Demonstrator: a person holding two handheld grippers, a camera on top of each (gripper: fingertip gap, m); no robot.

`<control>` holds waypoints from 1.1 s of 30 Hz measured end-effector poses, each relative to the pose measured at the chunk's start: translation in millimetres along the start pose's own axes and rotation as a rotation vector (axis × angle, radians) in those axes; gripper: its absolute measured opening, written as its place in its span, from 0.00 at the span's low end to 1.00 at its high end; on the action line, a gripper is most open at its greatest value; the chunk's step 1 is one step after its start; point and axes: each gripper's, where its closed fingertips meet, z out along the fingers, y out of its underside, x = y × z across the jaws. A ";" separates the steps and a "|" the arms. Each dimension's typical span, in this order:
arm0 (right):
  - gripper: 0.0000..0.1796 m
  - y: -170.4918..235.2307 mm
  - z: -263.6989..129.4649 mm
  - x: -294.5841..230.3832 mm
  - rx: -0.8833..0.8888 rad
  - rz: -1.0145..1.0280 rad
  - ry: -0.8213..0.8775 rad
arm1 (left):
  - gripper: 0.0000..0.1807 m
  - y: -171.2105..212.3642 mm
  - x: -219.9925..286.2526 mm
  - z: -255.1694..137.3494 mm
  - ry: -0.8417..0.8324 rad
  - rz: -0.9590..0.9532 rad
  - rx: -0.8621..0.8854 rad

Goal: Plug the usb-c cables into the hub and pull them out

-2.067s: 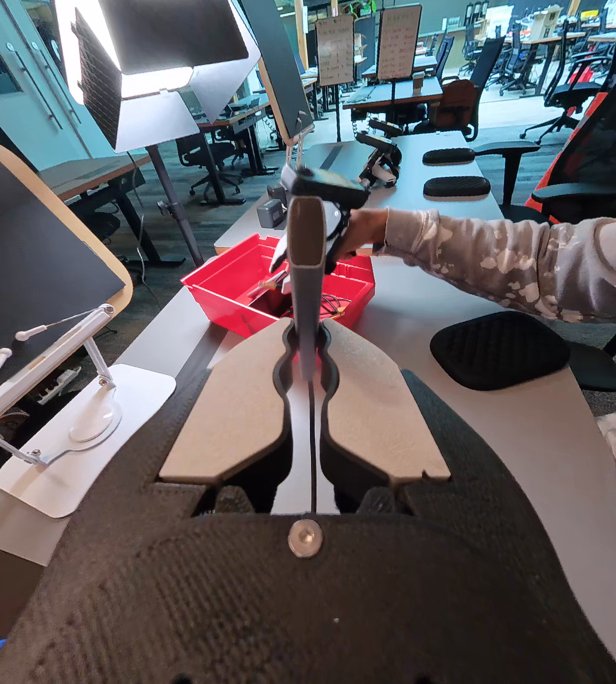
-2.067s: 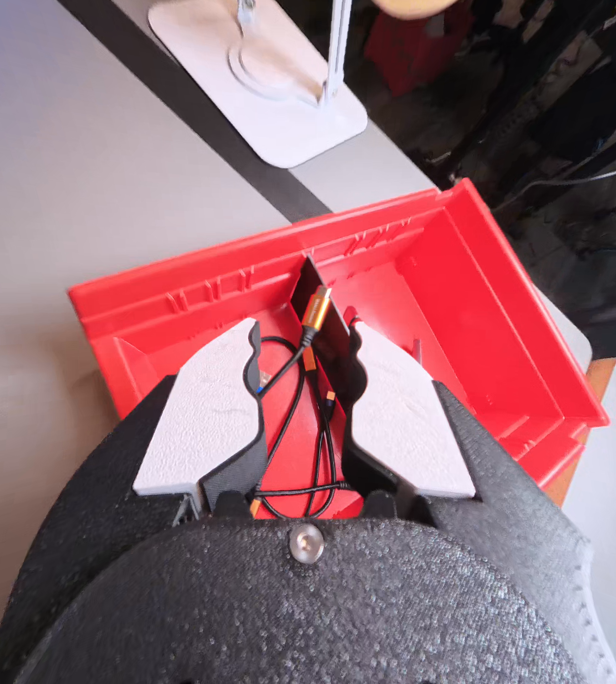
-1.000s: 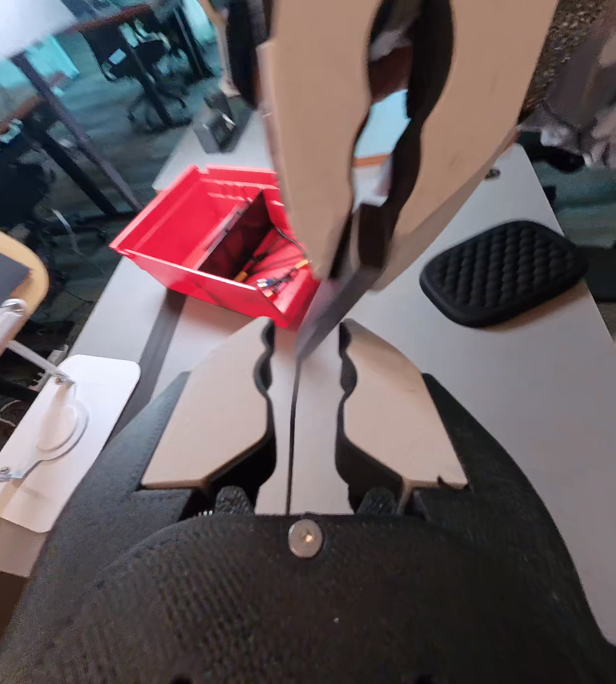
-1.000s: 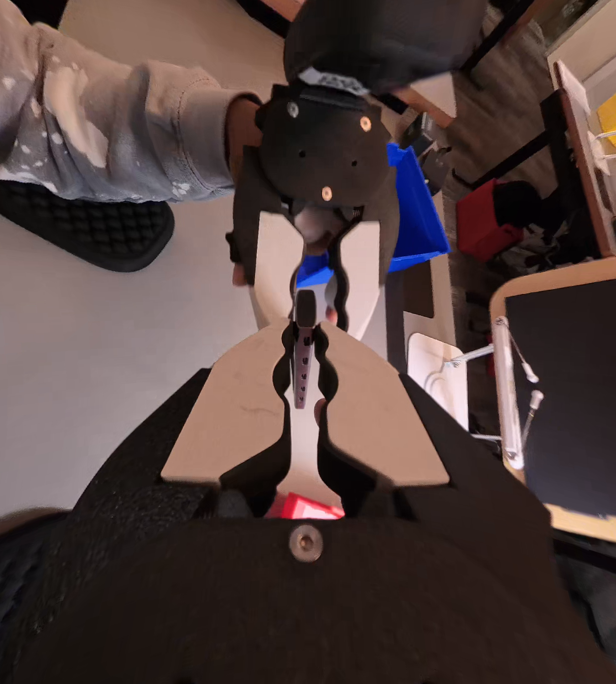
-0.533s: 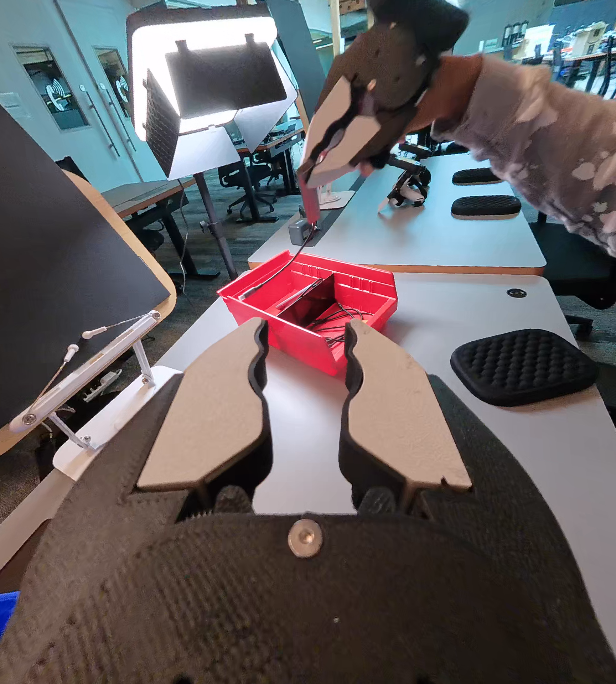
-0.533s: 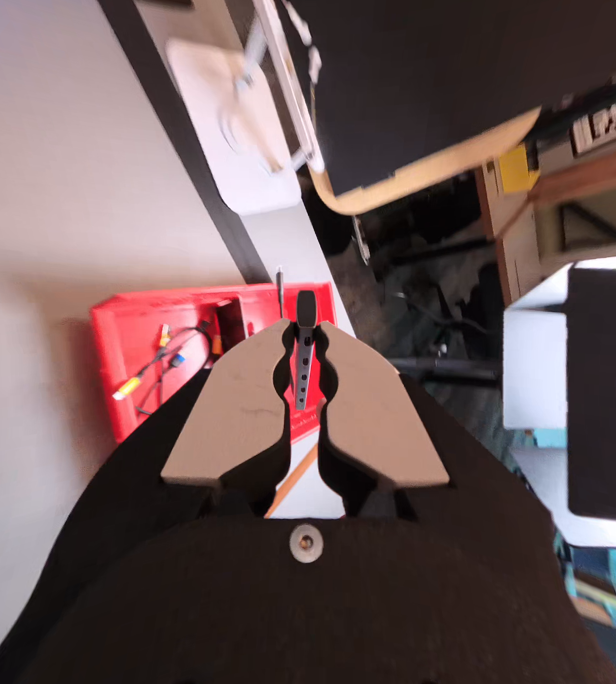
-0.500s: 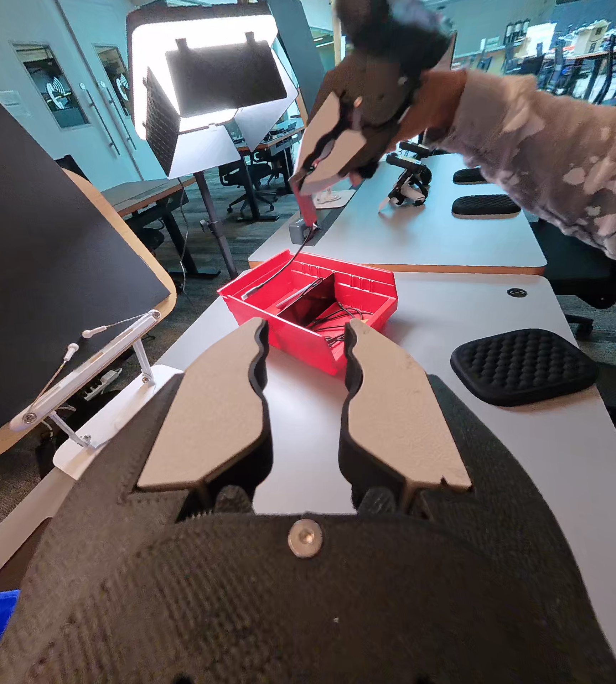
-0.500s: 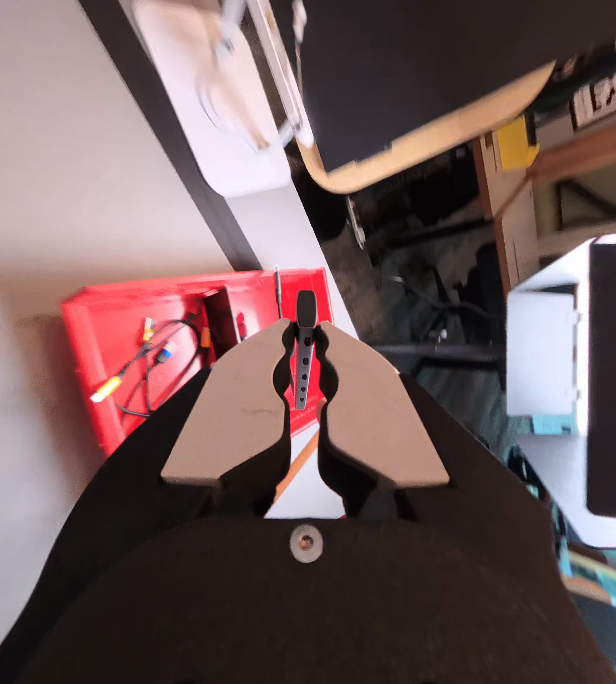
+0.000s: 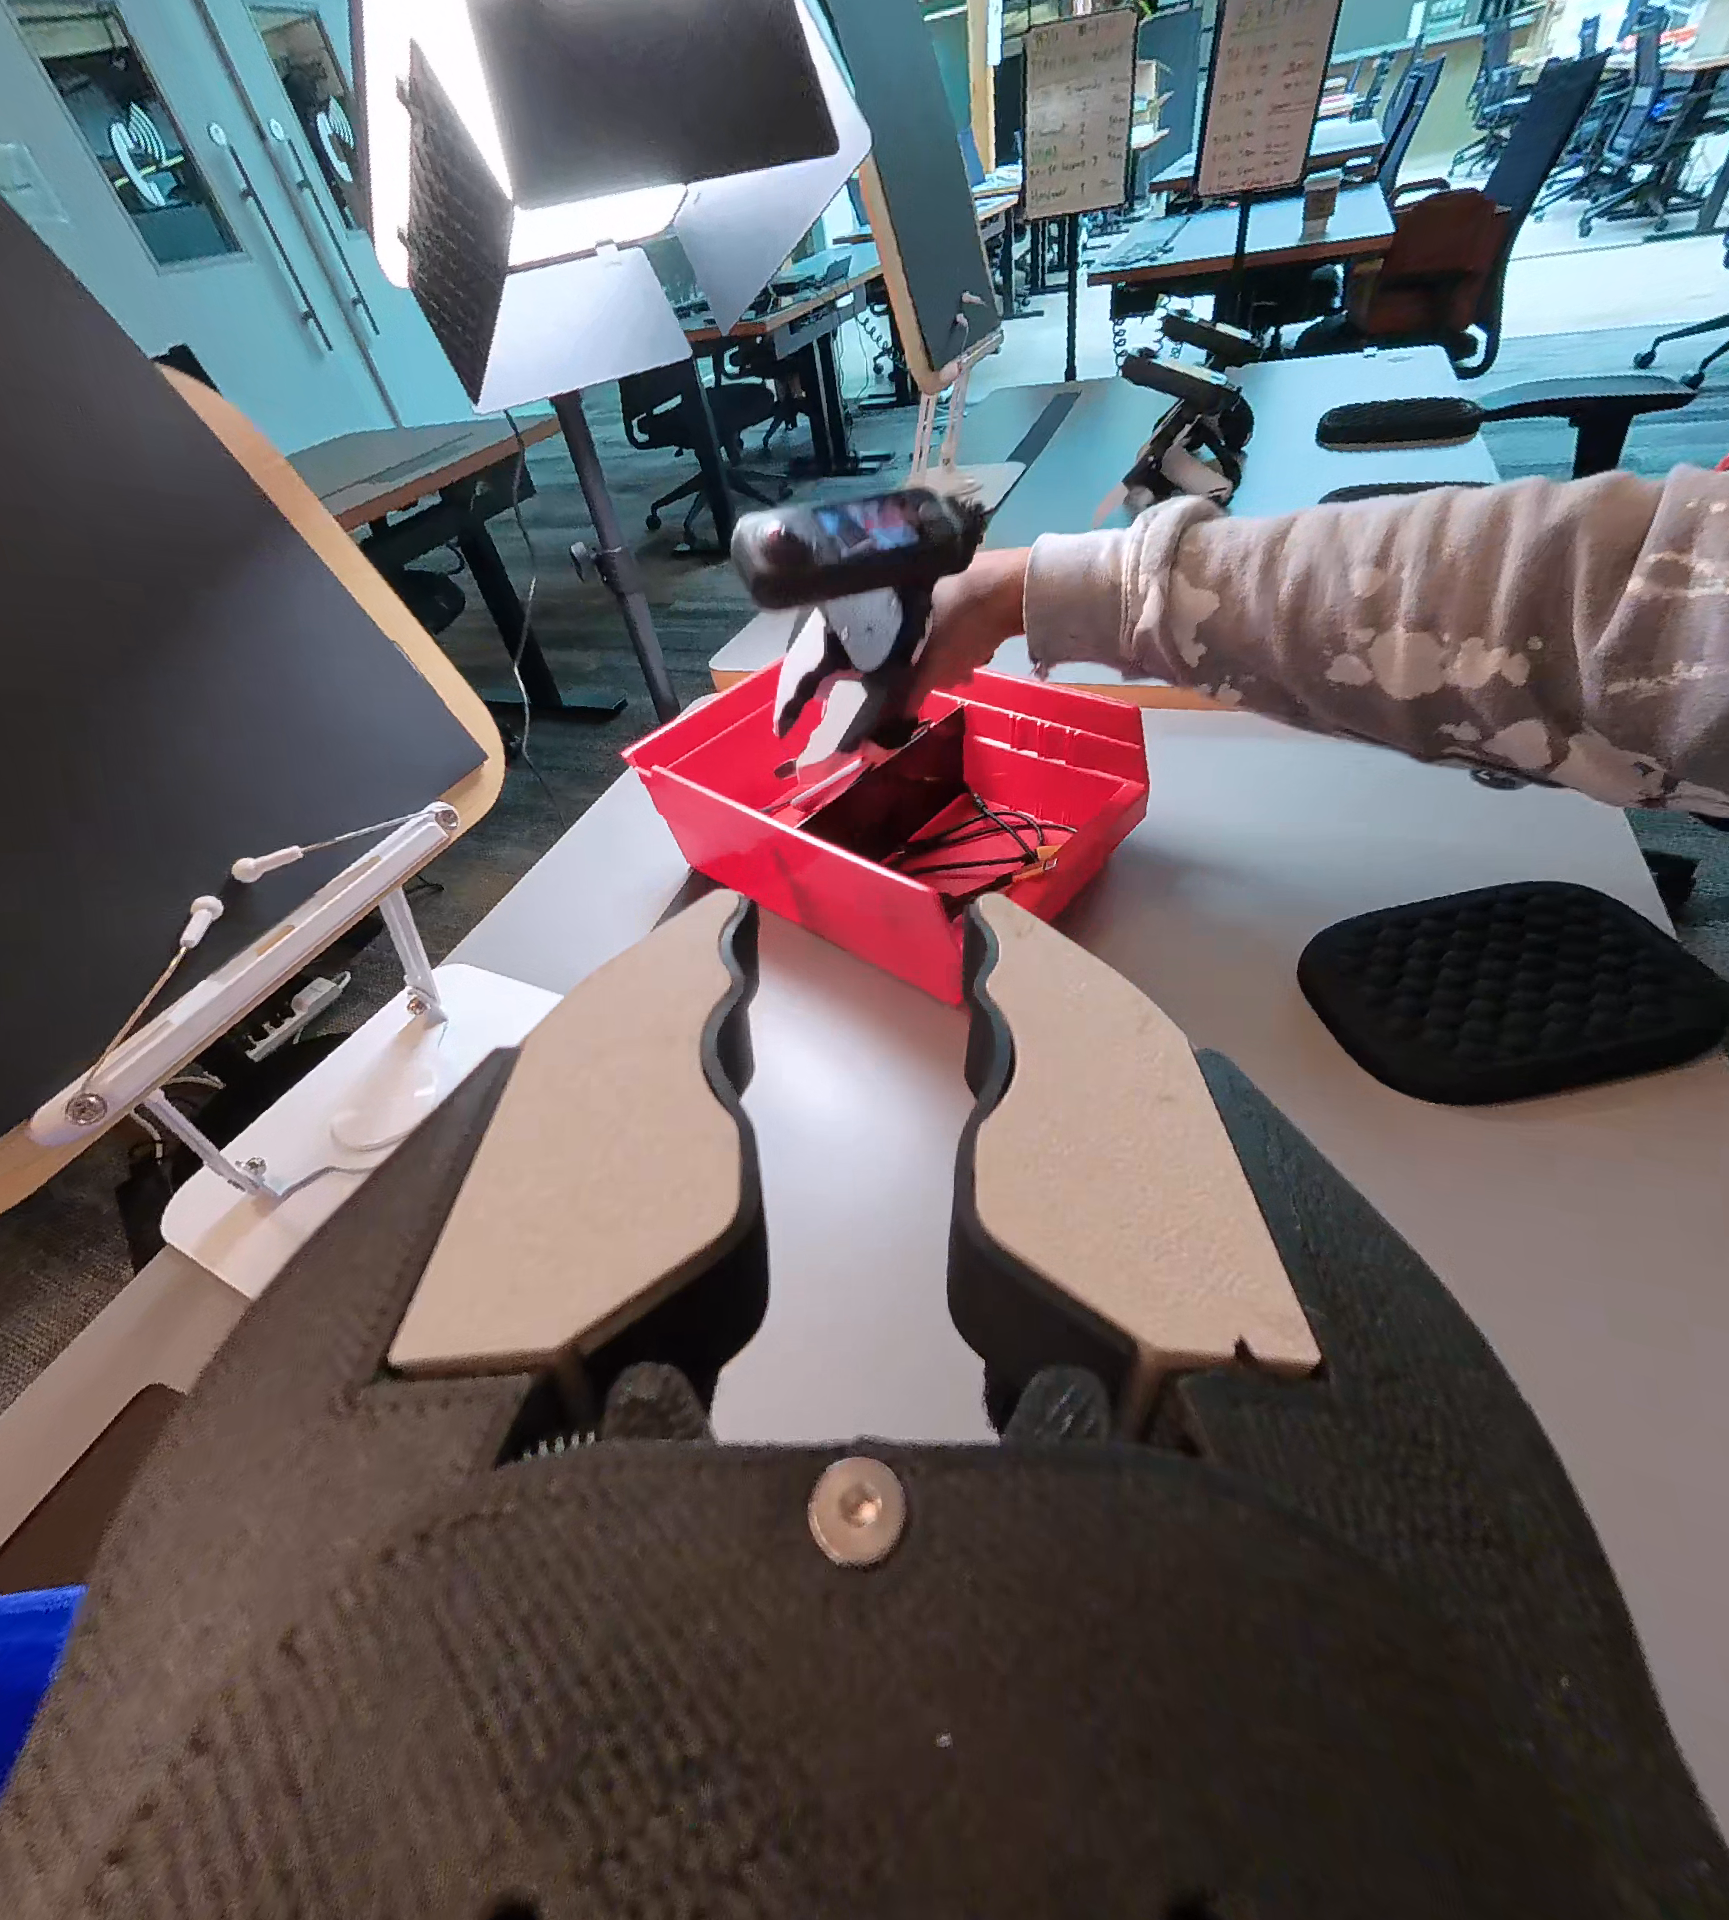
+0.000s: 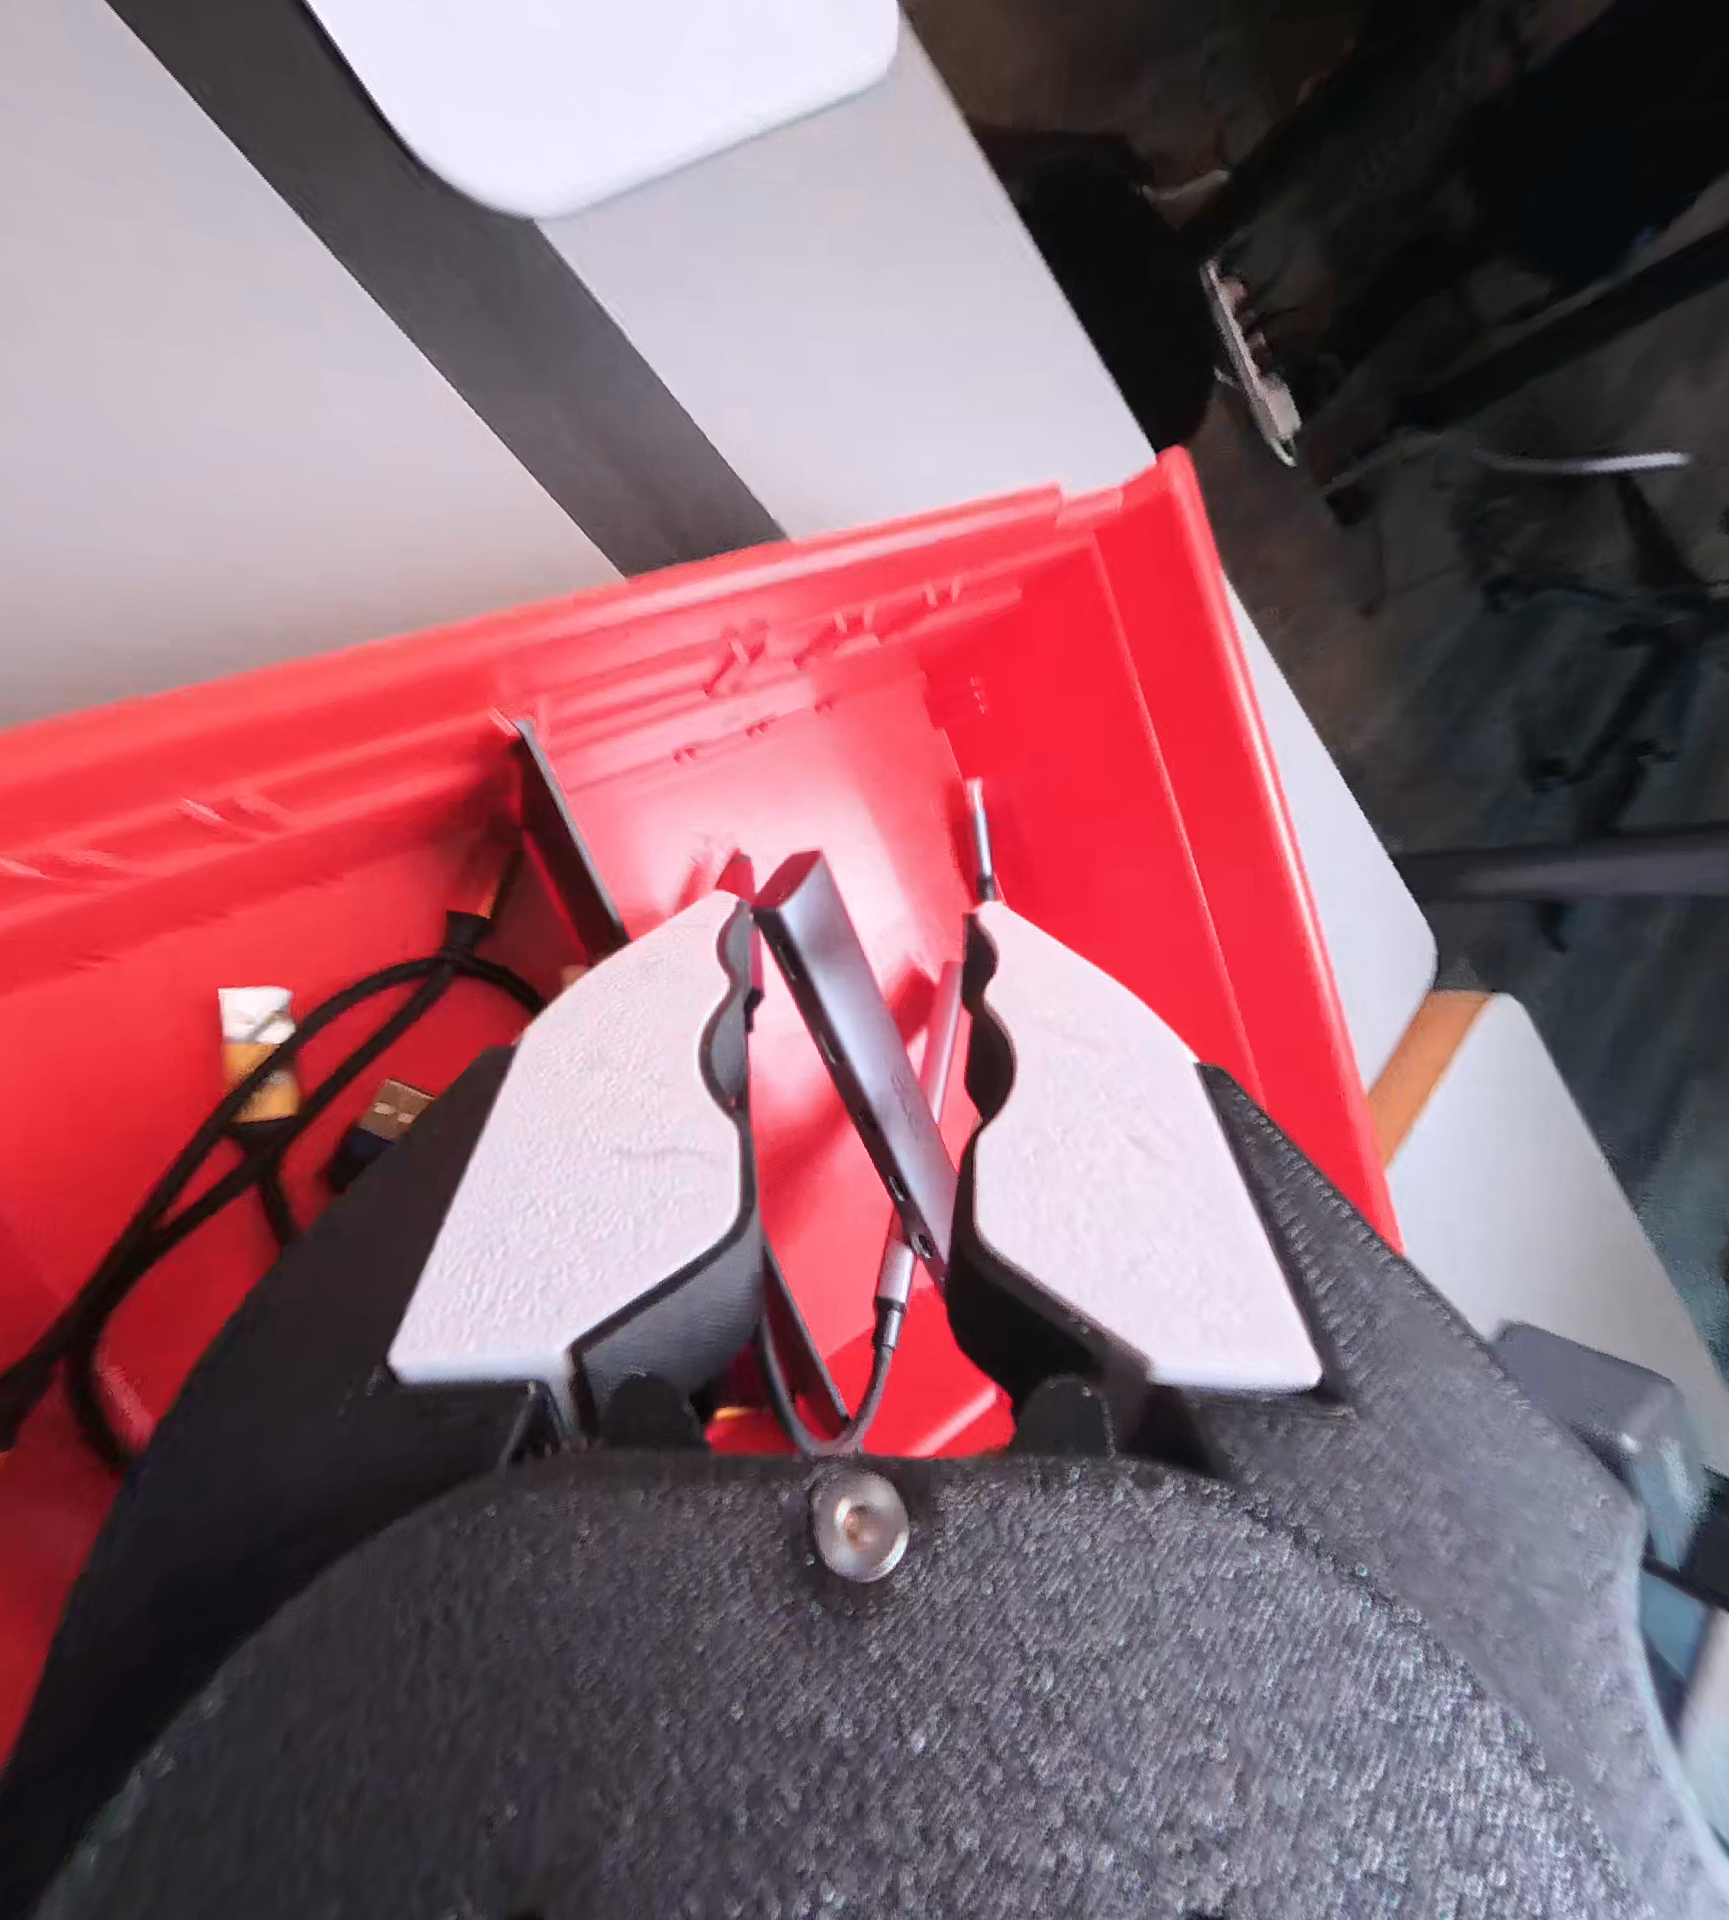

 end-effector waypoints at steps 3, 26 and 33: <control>0.24 -34.6 -35.2 -2.9 0.185 0.062 -0.059 | 0.21 4.7 -5.5 0.6 -0.011 -0.010 -0.015; 0.24 62.6 -114.4 -169.7 0.294 -0.184 0.098 | 0.21 89.7 -41.4 -77.7 -0.221 -0.102 -0.444; 0.23 72.3 -78.0 -172.5 0.136 -0.362 0.087 | 0.27 214.8 -38.5 -100.7 -0.226 -0.190 -0.820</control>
